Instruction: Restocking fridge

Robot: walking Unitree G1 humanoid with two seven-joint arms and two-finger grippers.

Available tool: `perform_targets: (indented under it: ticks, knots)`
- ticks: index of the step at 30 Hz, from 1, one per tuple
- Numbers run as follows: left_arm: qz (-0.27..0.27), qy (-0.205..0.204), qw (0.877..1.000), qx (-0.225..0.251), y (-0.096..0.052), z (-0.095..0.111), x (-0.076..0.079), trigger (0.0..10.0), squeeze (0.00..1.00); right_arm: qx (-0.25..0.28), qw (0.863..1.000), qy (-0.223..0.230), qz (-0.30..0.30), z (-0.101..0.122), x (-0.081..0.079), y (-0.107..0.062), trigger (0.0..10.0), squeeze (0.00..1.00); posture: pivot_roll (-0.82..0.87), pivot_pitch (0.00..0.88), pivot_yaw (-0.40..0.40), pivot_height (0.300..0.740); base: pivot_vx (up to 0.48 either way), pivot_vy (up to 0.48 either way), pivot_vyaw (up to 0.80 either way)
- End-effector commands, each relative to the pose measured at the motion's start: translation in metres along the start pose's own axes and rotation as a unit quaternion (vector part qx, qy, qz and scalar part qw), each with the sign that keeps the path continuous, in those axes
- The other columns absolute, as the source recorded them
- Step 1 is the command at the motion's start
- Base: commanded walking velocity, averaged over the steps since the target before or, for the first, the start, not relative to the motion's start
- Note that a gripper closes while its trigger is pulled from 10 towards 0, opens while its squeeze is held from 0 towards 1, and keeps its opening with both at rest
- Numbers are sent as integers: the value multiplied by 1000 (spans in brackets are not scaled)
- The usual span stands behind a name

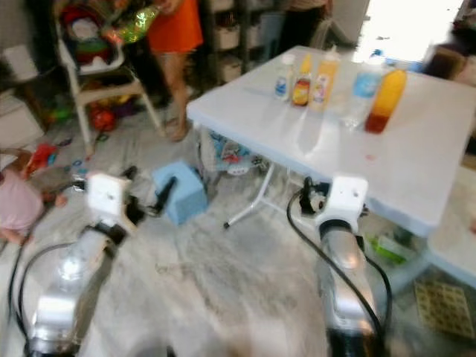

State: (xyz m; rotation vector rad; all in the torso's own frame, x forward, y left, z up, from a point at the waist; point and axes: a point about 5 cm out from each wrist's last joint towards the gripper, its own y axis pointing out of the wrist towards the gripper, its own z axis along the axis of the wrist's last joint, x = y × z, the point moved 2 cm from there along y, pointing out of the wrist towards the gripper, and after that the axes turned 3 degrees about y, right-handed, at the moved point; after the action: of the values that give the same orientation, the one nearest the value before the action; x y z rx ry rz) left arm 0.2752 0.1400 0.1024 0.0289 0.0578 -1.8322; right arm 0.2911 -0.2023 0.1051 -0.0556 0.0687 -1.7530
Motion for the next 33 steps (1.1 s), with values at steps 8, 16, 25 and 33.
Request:
perform_targets:
  ticks: [8, 16, 25, 33]
  knots:
    - [20, -1, 1000, 17, 3, 8, -7, 10000, 0, 25, 1000, -9, 13, 13, -11, 4, 10000, 0, 4, 0, -3, 740, 474, 0, 0]
    - [-17, -3, 1000, 16, 0, 5, 6, 10000, 0, 28, 1000, -7, 6, 13, -11, 3, 10000, 0, 0, 0, -3, 740, 472, 0, 0]
    - [-19, -4, 1000, 16, 2, 6, 7, 10000, 0, 21, 1000, -8, 3, 12, -10, 3, 10000, 0, -3, 0, -2, 740, 442, 0, -606]
    - [-4, 8, 1000, 23, 2, 7, 2, 10000, 0, 23, 1000, -16, -9, 11, -9, 2, 10000, 0, 4, 0, -14, 740, 113, 0, -100]
